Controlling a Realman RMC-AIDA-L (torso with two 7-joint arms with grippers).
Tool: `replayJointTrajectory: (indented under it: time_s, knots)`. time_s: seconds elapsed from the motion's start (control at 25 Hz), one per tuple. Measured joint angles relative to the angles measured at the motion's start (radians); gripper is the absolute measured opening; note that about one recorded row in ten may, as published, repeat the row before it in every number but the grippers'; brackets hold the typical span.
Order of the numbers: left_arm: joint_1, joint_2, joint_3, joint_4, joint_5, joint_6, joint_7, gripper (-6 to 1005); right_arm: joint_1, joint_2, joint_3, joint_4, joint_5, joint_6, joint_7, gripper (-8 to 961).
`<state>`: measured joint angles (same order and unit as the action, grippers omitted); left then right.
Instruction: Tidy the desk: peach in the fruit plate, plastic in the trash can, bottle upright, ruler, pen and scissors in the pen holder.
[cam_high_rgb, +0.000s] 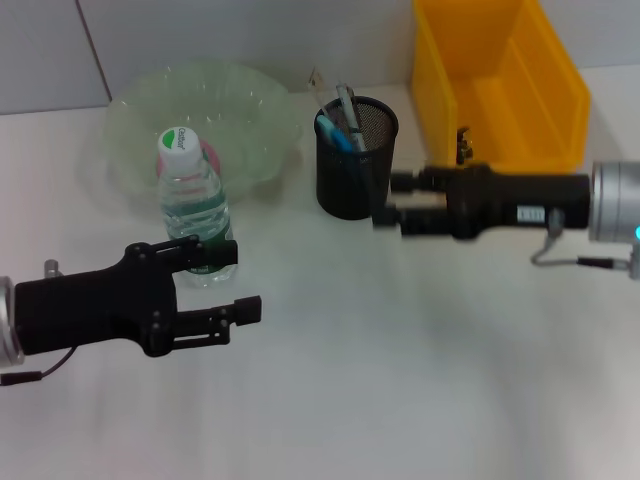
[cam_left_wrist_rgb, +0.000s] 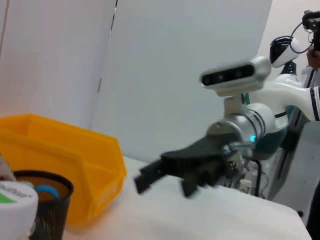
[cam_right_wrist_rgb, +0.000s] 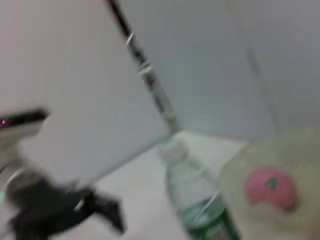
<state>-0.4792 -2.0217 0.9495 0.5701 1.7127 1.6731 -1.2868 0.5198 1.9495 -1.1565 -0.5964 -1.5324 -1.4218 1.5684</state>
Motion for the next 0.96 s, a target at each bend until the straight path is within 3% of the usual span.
replayJointTrajectory:
  time_s: [0.16, 0.2, 0.56, 0.96]
  knots:
    - [-0.01, 0.001, 0.0, -0.001, 0.011, -0.001, -0.019, 788, 0.01, -0.011, 0.001, 0.0, -0.075, -0.043, 0.001, 754]
    - [-0.041, 0.003, 0.003, -0.001, 0.048, -0.002, -0.072, 788, 0.015, -0.014, 0.001, 0.0, -0.107, -0.053, 0.002, 754]
    - [-0.059, 0.009, 0.002, -0.024, 0.063, -0.005, -0.091, 788, 0.02, -0.038, 0.002, 0.001, -0.151, -0.094, 0.004, 754]
    - [-0.059, 0.01, 0.001, -0.026, 0.065, -0.005, -0.1, 788, 0.024, -0.039, 0.001, 0.0, -0.163, -0.097, 0.005, 754]
